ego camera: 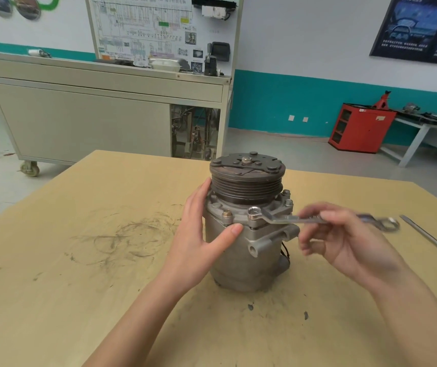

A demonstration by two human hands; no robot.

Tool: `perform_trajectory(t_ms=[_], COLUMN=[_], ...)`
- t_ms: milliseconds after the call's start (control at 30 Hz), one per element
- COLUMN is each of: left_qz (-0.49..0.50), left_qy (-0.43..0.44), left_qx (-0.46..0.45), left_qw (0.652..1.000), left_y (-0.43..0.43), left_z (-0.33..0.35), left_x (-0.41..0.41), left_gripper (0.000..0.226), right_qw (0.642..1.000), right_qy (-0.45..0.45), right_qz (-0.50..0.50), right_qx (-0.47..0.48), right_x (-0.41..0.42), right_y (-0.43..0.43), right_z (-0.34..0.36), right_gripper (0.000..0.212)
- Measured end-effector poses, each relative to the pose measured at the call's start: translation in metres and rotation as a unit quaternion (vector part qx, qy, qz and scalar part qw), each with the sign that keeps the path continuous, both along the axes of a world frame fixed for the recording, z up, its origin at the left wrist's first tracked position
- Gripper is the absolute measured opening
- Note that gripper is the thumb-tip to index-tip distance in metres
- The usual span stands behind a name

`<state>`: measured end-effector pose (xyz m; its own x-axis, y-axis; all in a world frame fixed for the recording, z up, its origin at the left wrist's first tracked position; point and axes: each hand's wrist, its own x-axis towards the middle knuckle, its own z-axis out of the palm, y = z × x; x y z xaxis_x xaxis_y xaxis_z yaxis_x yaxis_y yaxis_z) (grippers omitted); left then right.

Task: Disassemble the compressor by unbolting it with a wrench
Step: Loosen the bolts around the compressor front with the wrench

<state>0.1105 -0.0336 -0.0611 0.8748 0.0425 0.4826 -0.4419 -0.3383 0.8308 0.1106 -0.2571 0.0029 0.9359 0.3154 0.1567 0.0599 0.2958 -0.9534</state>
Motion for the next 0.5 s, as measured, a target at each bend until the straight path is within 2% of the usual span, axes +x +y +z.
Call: perform_trajectory(t_ms=[67,133,267,333,433,500], left_qz=[0.001,0.003,0.009,0.009,0.01,0.011], left_qy=[0.0,0.002,0.004,0.004,0.002,0.001], left_qx=[0.0,0.0,0.006,0.01,0.007,0.005], left_qw=[1.0,1.0,1.0,1.0,1.0,1.0], left_y=[0.0,0.0,0.001,0.0,0.0,-0.001], left_z=[0.0,0.0,0.0,-0.001,0.0,0.001], left_x=[0.0,0.0,0.0,0.0,-0.001,-0.001], left_gripper=[0.082,0.084,0.087,0.088,0.087,0.086], right_qw=[0.999,0.999,0.99,0.965,0.896,0.854], right_qy=[0.047,0.043,-0.112,-0.214,-0.35,-0.402], right_qz=[0.019,0.01,-0.08,-0.138,-0.199,-0.229], right_qx=[-0.01,0.0,-0.008,-0.067,-0.187,-0.237], right_x=[0.018,0.027,0.003,-0.021,-0.051,-0.061], right_y=[0.0,0.001,0.004,0.008,0.018,0.025], right_z=[0.006,0.008,0.004,-0.001,-0.008,-0.015], right_gripper=[0.028,0.037,0.038,0.04,0.03,0.023])
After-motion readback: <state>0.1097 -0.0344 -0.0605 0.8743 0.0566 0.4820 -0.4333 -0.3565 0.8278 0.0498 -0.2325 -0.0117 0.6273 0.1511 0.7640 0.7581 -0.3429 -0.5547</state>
